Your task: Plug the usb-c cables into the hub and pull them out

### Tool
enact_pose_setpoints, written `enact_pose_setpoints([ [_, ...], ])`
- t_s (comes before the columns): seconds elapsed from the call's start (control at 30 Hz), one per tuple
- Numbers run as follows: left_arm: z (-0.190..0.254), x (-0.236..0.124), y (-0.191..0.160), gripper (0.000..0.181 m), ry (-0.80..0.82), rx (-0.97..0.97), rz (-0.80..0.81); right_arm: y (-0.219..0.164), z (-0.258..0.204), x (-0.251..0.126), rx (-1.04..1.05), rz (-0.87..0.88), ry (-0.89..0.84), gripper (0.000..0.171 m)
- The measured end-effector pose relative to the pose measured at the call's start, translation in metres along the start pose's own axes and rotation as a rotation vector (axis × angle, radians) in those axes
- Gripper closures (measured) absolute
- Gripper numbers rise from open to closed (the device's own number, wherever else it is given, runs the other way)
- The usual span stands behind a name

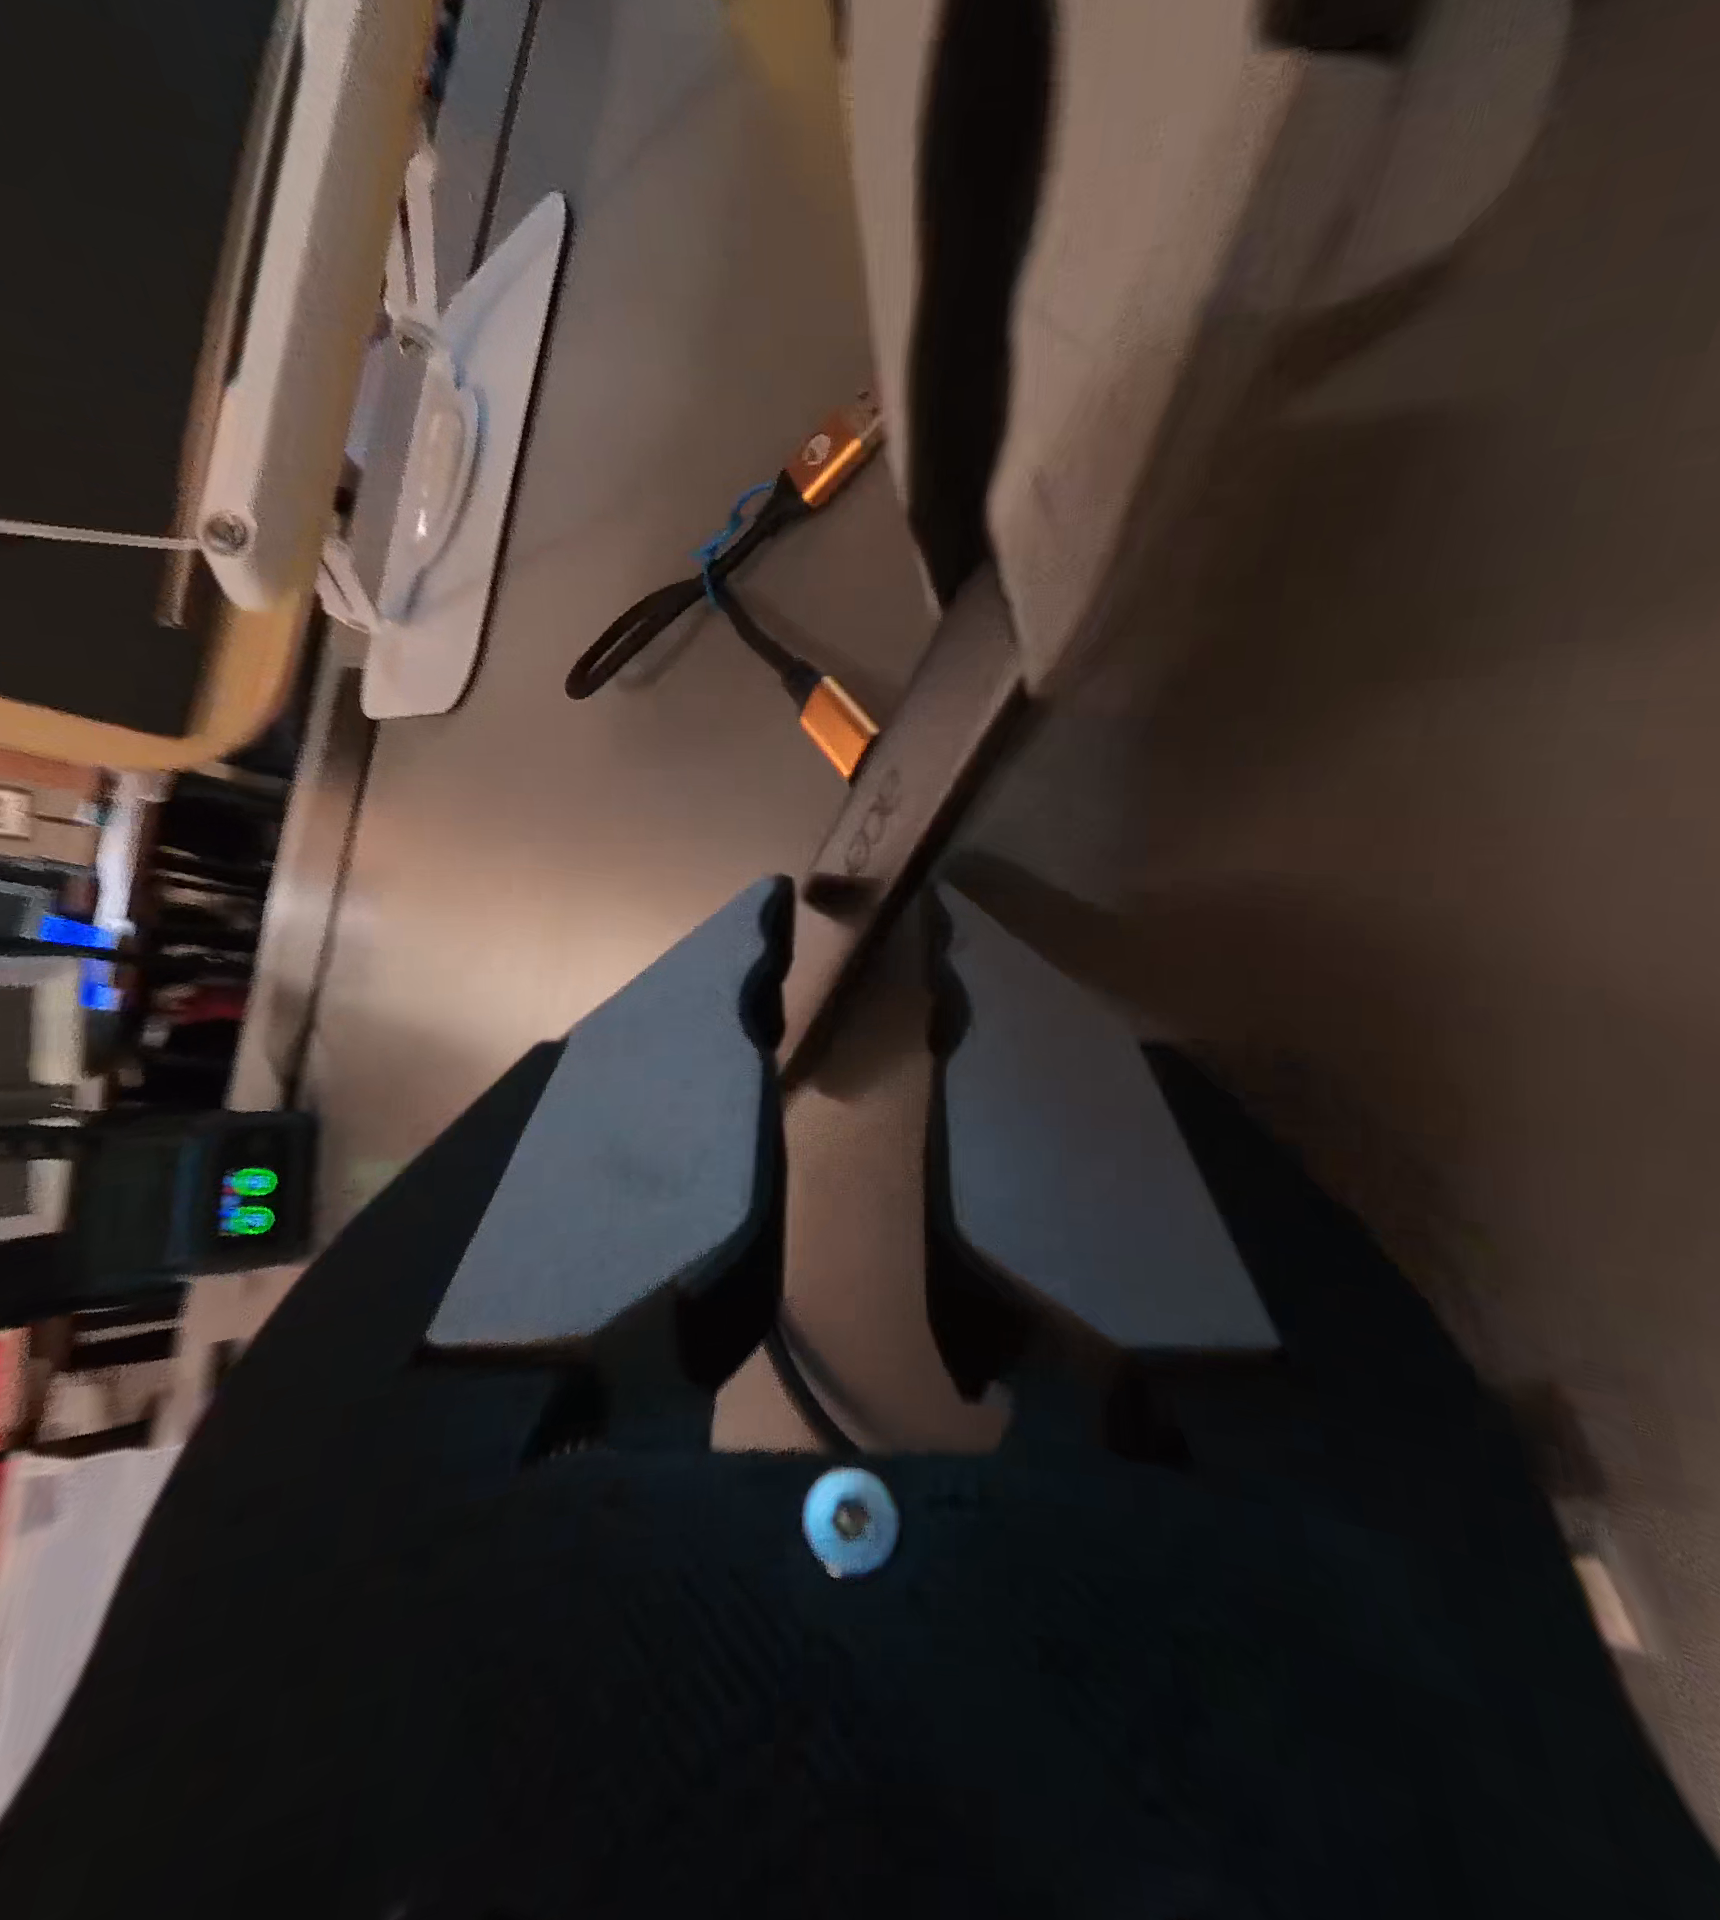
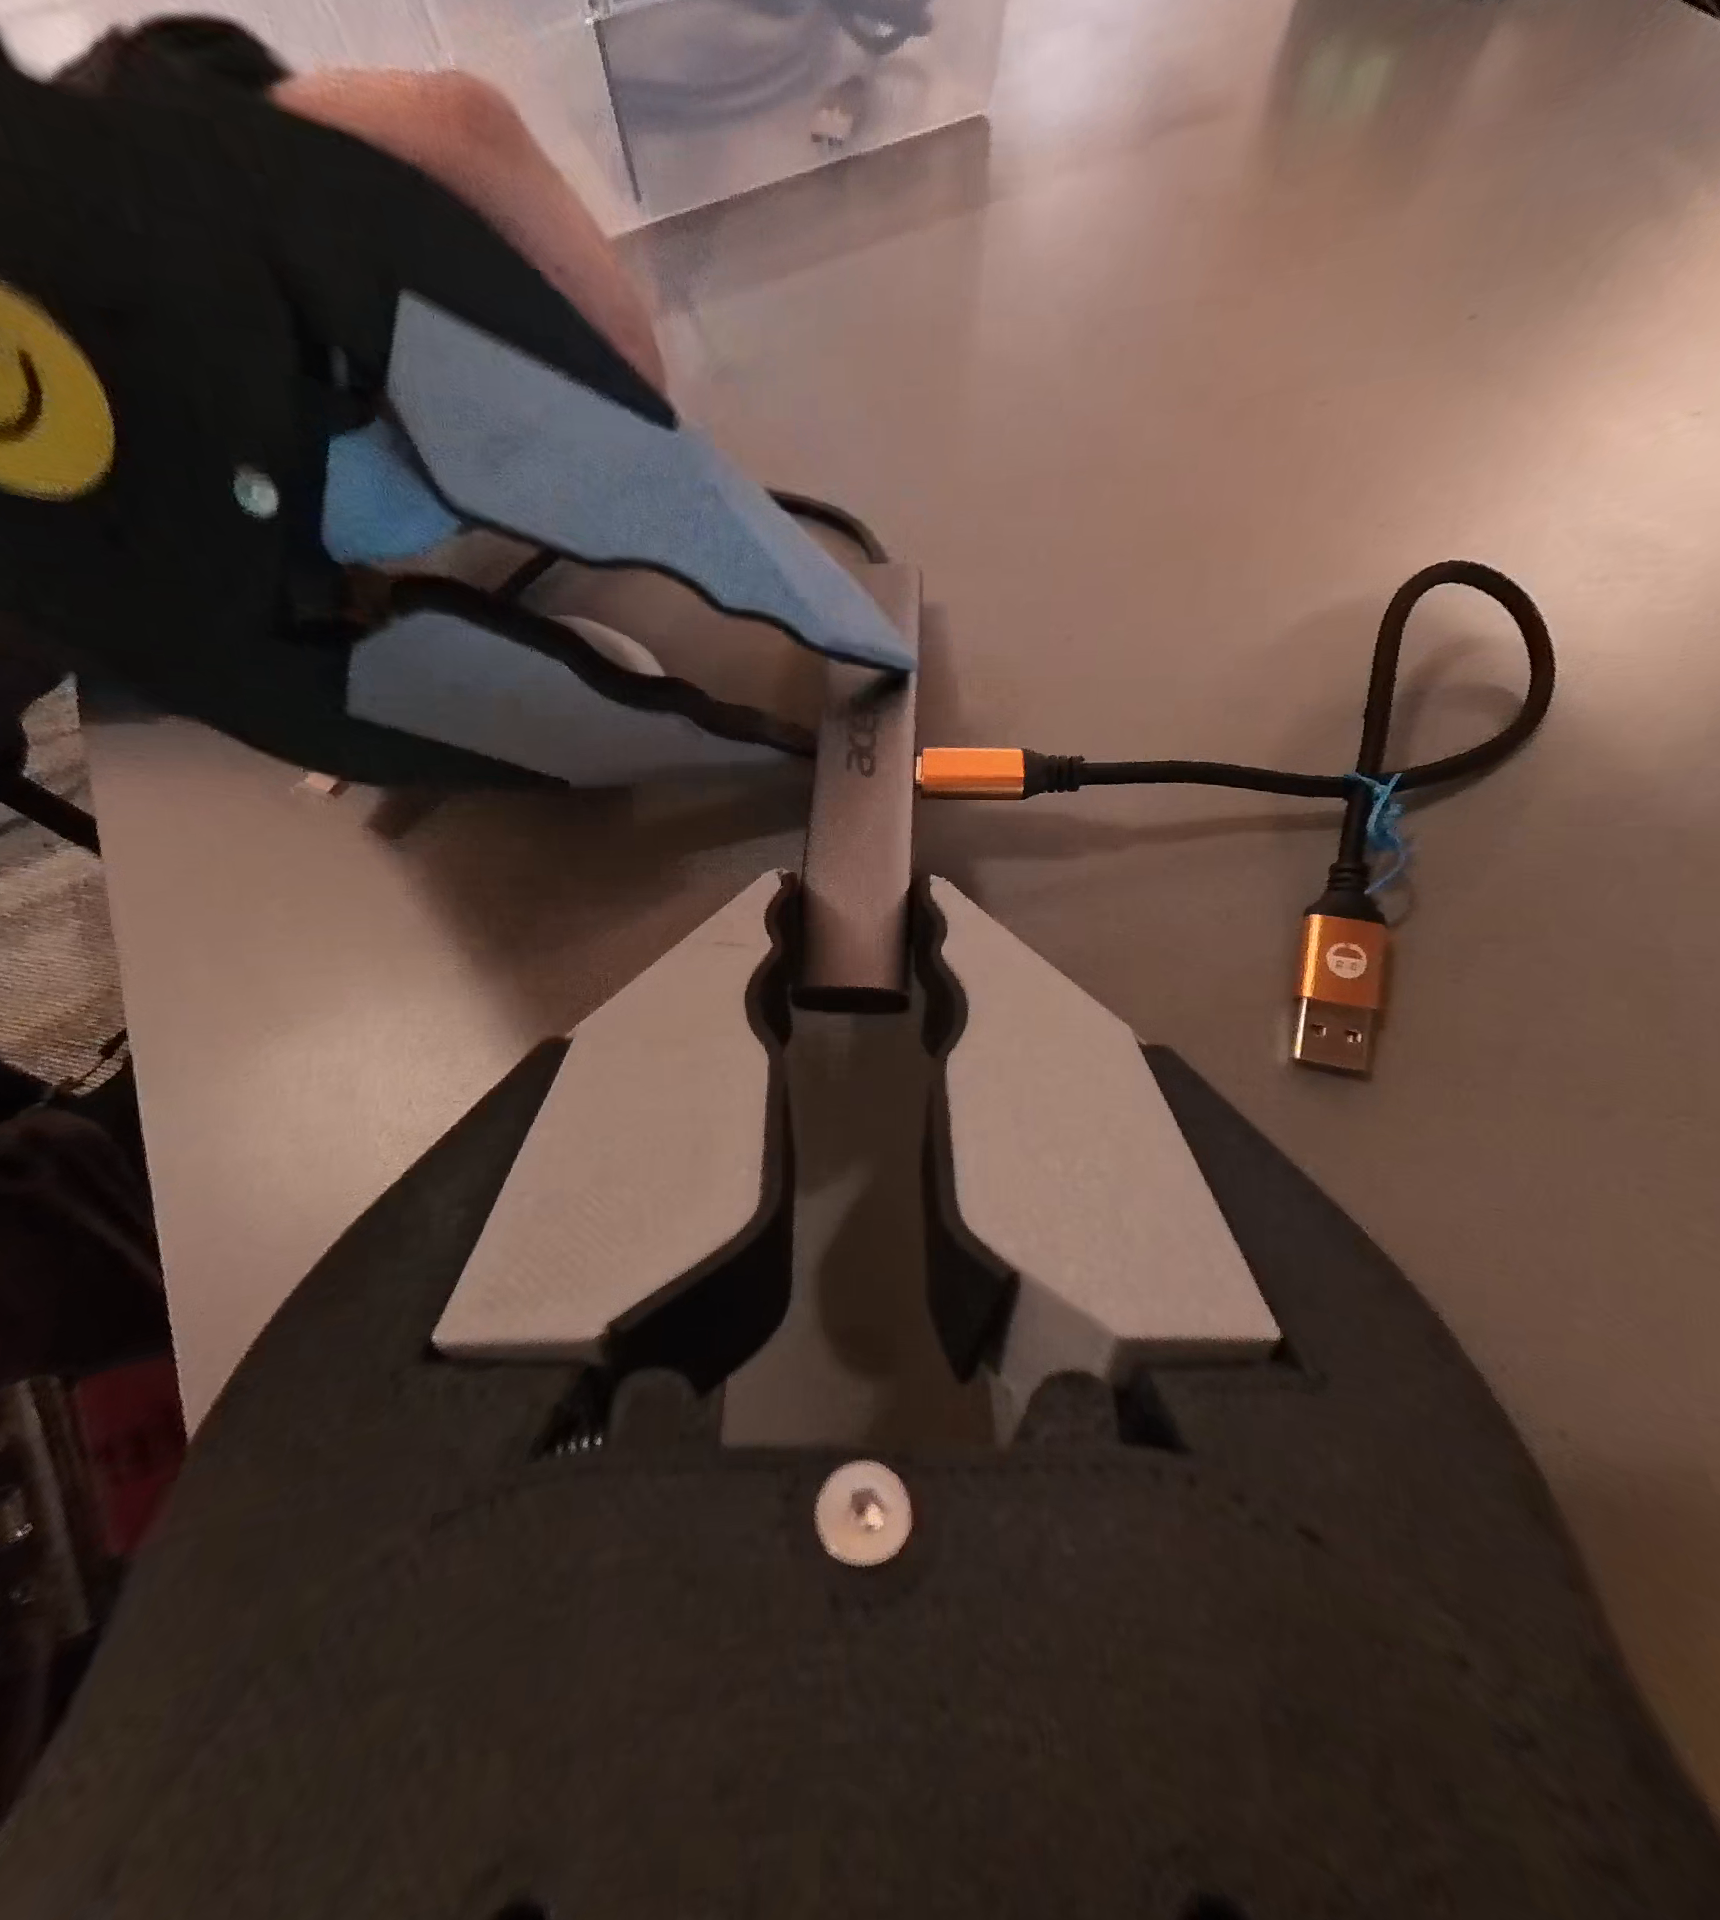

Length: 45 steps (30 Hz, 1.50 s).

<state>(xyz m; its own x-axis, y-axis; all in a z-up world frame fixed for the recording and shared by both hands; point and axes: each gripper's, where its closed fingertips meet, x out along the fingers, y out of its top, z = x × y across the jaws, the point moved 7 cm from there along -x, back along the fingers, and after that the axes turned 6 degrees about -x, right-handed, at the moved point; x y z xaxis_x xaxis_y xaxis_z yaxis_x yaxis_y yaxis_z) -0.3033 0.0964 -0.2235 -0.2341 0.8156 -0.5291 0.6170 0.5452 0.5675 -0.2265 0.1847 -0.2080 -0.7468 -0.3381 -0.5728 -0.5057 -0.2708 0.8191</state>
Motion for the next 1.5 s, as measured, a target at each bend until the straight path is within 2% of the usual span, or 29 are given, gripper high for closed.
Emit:
enact_pose_setpoints([
  [0.1, 0.006, 0.003, 0.001, 0.165, 0.102, 0.138, -0.029, 0.000, 0.002, -0.001, 0.025, 0.011, 0.010, 0.152],
  [0.27, 0.005, 0.005, 0.001, 0.162, 0.155, 0.168, -0.030, 0.003, 0.002, -0.005, 0.081, 0.069, 0.069, 0.152],
  [0.33, 0.004, 0.002, 0.002, 0.167, 0.177, 0.201, -0.029, 0.005, 0.002, -0.008, 0.081, 0.099, 0.082, 0.152],
  [0.5, -0.001, -0.007, 0.011, 0.173, 0.363, 0.363, 0.016, 0.010, 0.006, -0.018, 0.147, 0.225, 0.133, 0.152],
  [0.53, -0.002, -0.009, 0.013, 0.173, 0.385, 0.371, 0.027, 0.011, 0.008, -0.020, 0.176, 0.251, 0.162, 0.150],
  [0.67, -0.010, -0.020, 0.020, 0.174, 0.515, 0.413, 0.078, 0.008, 0.015, -0.025, 0.304, 0.300, 0.290, 0.123],
  [0.7, -0.011, -0.023, 0.022, 0.174, 0.554, 0.441, 0.095, 0.008, 0.015, -0.025, 0.336, 0.318, 0.333, 0.121],
  [0.83, -0.004, -0.028, 0.030, 0.174, 0.614, 0.533, 0.145, 0.016, 0.009, -0.032, 0.450, 0.450, 0.594, 0.133],
  [0.9, 0.000, -0.028, 0.033, 0.174, 0.618, 0.555, 0.158, 0.013, 0.009, -0.028, 0.480, 0.422, 0.602, 0.156],
  [1.03, 0.001, -0.028, 0.034, 0.173, 0.606, 0.545, 0.169, 0.011, 0.007, -0.027, 0.439, 0.380, 0.571, 0.157],
  [1.17, 0.000, -0.029, 0.034, 0.166, 0.514, 0.421, 0.215, 0.012, 0.007, -0.030, 0.323, 0.335, 0.452, 0.160],
  [1.27, -0.002, -0.035, 0.033, 0.153, 0.298, 0.209, 0.287, 0.011, 0.009, -0.033, 0.166, 0.270, 0.250, 0.163],
  [1.37, -0.015, -0.061, 0.042, 0.140, -0.091, -0.146, 0.387, 0.015, 0.002, -0.039, -0.031, 0.246, 0.152, 0.164],
  [1.43, -0.033, -0.074, 0.041, 0.138, -0.158, -0.308, 0.404, 0.019, -0.006, -0.044, -0.140, 0.266, 0.143, 0.164],
  [1.5, -0.039, -0.083, 0.037, 0.136, -0.197, -0.353, 0.426, 0.023, -0.015, -0.050, -0.230, 0.305, 0.168, 0.164],
])
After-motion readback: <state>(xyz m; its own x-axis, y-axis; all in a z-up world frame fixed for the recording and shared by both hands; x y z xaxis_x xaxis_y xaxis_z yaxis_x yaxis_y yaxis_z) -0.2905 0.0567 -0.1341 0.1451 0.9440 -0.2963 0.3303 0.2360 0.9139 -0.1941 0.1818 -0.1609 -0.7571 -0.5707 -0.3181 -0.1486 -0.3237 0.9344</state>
